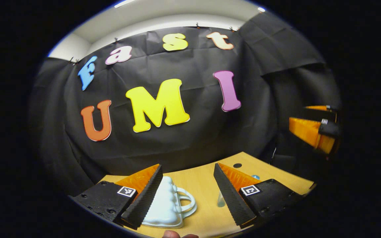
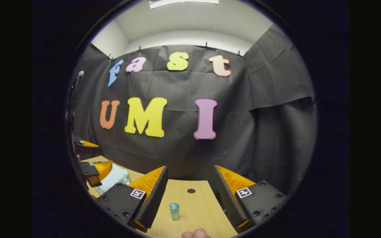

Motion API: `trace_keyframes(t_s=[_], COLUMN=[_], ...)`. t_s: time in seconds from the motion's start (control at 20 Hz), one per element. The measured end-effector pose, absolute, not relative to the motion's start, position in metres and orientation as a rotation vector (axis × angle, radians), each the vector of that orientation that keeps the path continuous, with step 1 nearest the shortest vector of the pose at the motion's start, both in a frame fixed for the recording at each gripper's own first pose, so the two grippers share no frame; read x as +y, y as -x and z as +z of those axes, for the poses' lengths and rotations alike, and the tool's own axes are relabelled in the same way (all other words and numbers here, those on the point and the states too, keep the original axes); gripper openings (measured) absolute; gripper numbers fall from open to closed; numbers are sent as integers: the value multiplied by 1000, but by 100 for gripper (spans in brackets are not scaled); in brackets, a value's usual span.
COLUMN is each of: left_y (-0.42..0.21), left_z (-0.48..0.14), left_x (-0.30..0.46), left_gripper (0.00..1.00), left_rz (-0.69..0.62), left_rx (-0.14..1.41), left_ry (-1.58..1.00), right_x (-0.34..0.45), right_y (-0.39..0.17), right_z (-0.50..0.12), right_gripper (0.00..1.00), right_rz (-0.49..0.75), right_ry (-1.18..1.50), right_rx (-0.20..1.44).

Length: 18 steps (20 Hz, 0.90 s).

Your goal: First open the suitcase, pack the skin care products into it, and then close the suitcase.

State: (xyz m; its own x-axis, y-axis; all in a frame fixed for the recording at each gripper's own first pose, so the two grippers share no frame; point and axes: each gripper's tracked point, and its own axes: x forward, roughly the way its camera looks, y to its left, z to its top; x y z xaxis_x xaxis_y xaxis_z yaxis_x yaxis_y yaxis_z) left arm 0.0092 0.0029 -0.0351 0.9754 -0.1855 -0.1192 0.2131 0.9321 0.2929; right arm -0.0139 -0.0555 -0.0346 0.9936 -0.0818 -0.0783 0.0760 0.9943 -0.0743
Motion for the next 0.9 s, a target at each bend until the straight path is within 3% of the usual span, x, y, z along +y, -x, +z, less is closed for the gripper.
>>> trace_keyframes(t_s=[0.3,0.65,0.9], left_y=[-11,-22,-35], left_z=[-80,-147,-182], left_x=[24,57,62], left_gripper=[99,96,94], left_rz=[-346,-382,-452], left_rx=[244,505,571], left_ry=[-600,-890,-1100], right_x=[-82,-100,-111], right_y=[28,33,37], right_z=[-54,-60,-59], right_gripper=[81,81,81], right_rz=[-154,-213,-258], right_ry=[85,99,115], right_rx=[142,164,174])
